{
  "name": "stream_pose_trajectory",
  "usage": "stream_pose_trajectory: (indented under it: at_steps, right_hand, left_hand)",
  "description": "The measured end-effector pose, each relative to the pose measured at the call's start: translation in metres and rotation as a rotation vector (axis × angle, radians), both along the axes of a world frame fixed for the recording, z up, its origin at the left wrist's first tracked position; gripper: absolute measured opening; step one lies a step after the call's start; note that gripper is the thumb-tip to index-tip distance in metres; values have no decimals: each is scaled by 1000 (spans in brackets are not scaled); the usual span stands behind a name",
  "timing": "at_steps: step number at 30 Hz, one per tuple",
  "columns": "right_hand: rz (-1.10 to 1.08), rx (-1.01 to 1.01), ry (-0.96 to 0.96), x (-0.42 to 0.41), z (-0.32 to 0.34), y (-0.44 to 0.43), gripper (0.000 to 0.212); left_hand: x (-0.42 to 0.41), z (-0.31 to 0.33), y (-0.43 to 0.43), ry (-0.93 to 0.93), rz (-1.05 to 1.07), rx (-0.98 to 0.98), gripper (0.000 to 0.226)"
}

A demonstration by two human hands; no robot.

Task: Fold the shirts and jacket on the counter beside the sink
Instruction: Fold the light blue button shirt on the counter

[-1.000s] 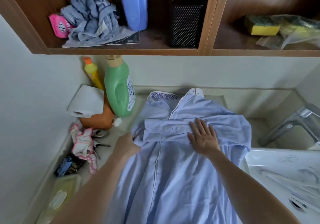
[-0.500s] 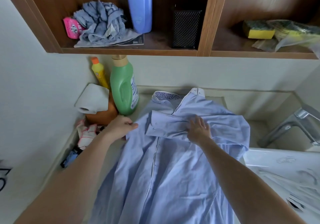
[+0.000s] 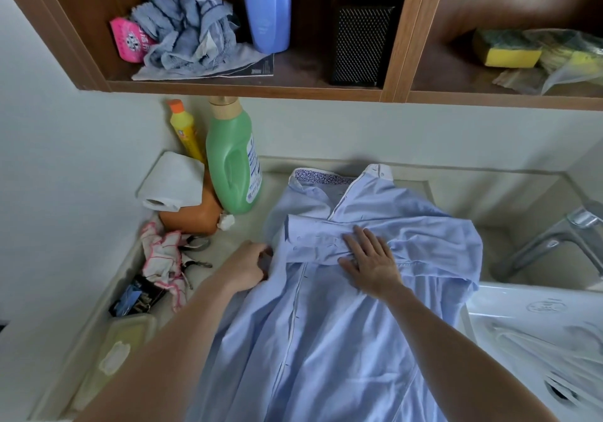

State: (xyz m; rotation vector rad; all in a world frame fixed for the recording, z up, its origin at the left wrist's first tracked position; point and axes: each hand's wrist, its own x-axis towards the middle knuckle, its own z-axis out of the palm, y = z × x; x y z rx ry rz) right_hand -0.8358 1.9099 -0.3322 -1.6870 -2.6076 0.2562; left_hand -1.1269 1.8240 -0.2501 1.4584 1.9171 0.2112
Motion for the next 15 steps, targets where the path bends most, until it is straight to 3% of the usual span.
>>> stream_pose_trajectory:
  at_steps: [4, 8, 12, 15]
  right_hand:
    - [-44, -81, 18, -9, 12, 5, 66]
    - [-21, -101, 52, -42, 36, 10, 73]
    - [169, -124, 197, -76, 48, 8, 91]
    - [63, -234, 152, -85, 42, 10, 98]
  left_hand:
    - [2, -6, -2, 225, 83, -125, 71]
    - [5, -3, 5, 188, 123, -32, 23]
    - [-5, 8, 8, 164, 137, 73, 30]
    - [-23, 18, 10, 196, 137, 158, 33]
